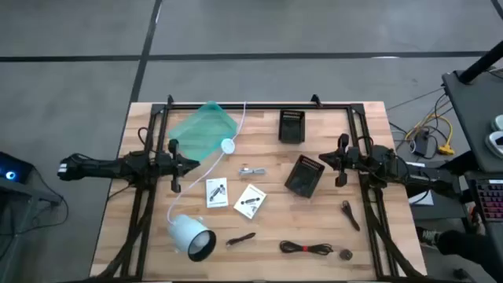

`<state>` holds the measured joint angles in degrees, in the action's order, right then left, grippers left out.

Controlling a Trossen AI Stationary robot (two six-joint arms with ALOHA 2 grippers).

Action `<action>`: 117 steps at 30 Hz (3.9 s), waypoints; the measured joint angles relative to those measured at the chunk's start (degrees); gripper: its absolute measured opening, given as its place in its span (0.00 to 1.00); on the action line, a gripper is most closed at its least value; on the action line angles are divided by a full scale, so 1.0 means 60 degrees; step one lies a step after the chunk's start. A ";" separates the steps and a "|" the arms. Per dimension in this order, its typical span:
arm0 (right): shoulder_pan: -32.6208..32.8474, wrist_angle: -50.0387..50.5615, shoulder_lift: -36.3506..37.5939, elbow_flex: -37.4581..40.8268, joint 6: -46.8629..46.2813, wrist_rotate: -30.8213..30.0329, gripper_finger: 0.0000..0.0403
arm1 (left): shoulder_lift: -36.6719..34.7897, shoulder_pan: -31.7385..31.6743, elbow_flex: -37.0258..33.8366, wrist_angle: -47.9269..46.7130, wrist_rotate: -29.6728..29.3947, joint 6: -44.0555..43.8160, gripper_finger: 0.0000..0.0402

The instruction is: Pick and place items into bin

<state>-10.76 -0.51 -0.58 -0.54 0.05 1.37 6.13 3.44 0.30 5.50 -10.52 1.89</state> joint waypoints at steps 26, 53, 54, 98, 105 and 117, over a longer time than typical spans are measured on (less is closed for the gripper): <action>0.0002 0.0002 0.0000 -0.0002 0.0000 0.0000 0.02 | 0.0002 -0.0011 0.0000 0.0003 0.0000 -0.0004 0.03; 0.0003 0.0000 0.0003 -0.0003 0.0000 0.0000 0.02 | 0.0001 0.0000 0.0000 0.0002 0.0000 -0.0004 0.03; 0.0001 0.0001 0.0001 0.0000 0.0000 0.0000 0.02 | 0.0003 0.0000 0.0000 0.0003 0.0000 -0.0004 0.03; 0.0000 -0.2727 -0.0671 -0.0007 -0.0520 -0.2766 0.52 | 0.2858 -0.0011 0.0138 0.6306 -0.0303 0.1046 0.53; 0.0018 -0.2772 -0.1585 -0.0414 -0.1483 -0.3013 0.61 | 0.4324 -0.0011 0.0142 0.8584 -0.0383 0.2121 0.54; 0.0022 0.2508 -0.5121 -0.3853 -0.3759 -0.4944 0.56 | 0.6769 -0.0015 0.0160 1.0542 -0.2506 0.3296 0.54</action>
<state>-10.63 14.54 -31.30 -23.65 -22.50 -28.30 46.74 3.36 1.26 68.75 -25.56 21.66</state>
